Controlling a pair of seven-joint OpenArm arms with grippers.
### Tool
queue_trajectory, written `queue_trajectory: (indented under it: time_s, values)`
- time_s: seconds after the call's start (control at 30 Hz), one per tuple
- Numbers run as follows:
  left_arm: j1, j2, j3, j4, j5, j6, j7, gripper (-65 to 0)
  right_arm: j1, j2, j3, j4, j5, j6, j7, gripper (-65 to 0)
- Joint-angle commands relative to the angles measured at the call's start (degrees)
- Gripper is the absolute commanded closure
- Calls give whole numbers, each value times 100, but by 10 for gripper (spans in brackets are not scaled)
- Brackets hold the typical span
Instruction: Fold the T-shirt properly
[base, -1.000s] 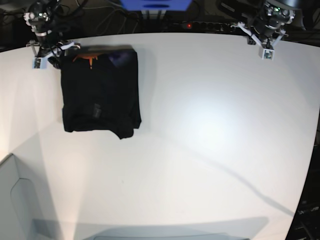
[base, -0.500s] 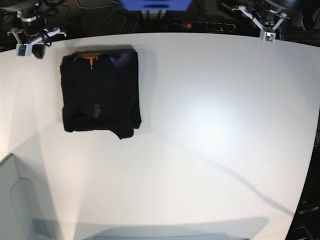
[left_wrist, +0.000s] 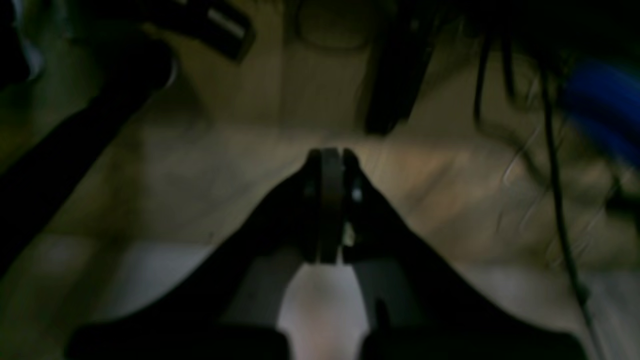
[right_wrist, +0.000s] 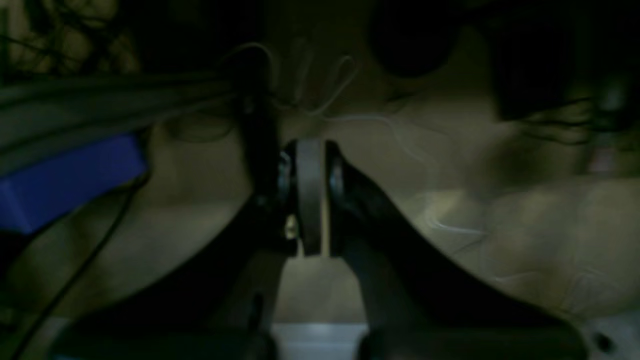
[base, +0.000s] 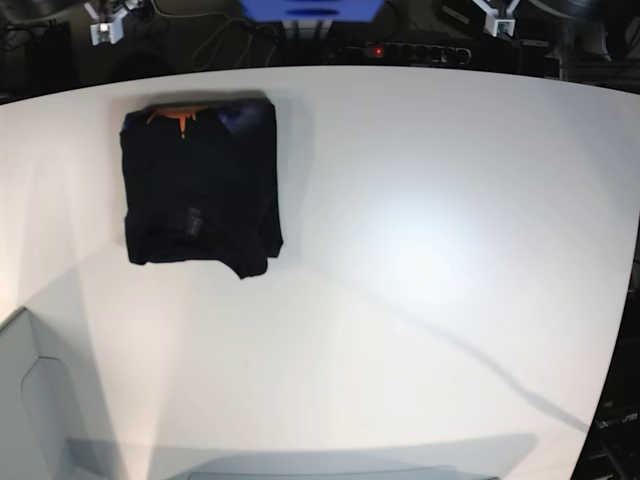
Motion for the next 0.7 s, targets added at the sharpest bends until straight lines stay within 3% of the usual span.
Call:
queue_trajectory:
  time_s: [0.0,0.2,0.47,0.67]
  values:
    - [-7,-2,92,-321,-42,-27,-242,0,-25,135,-80,-185,-10,32,90,0]
    - [-868,-2,417,-2211,424,-27,-1323,0,406,566,-590,-1899,-142,32,705,0]
    - [-2292,-46,434,-4963,934,-27,-2378,0,1241,944,-1443,-4202,-204,27,2200,0]
    - [-3321,-116,426,-6519,1928,-27,-3037,0,2138,1164,-2524,-6295,-406,-975,3650,0]
